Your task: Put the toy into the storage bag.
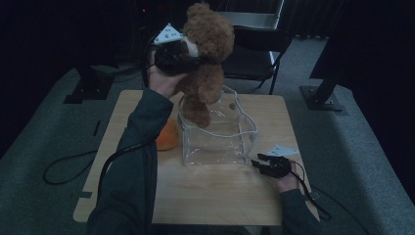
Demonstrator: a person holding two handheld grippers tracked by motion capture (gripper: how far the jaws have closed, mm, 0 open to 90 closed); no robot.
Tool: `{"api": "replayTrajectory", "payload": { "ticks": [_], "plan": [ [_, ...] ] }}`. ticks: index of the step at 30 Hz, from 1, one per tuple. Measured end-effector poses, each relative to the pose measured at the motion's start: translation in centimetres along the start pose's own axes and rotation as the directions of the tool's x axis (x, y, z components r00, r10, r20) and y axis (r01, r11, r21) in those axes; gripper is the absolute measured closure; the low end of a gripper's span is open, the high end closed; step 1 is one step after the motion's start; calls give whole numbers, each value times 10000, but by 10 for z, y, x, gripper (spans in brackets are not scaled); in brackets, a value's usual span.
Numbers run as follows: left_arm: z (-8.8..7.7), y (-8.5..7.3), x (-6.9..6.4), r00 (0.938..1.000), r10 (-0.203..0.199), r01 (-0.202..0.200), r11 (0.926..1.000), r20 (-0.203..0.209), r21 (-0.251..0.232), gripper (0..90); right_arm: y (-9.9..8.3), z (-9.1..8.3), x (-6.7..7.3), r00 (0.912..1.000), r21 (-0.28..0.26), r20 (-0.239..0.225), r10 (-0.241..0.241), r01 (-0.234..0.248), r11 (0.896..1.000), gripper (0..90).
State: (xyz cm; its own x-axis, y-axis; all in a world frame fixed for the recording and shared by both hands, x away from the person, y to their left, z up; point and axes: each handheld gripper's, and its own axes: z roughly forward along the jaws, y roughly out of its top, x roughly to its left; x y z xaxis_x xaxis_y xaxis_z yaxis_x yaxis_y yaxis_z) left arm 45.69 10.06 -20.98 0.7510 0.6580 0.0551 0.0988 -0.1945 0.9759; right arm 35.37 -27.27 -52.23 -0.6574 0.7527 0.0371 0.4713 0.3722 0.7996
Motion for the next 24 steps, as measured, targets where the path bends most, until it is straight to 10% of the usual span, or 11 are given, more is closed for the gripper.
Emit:
{"api": "replayTrajectory", "payload": {
  "ticks": [24],
  "plan": [
    [33,-2,-21,9927,339,-362,9992,1154,179,438,0,-1,-1,10000,-40,-2,19,-19,10000,549]
  ]
}}
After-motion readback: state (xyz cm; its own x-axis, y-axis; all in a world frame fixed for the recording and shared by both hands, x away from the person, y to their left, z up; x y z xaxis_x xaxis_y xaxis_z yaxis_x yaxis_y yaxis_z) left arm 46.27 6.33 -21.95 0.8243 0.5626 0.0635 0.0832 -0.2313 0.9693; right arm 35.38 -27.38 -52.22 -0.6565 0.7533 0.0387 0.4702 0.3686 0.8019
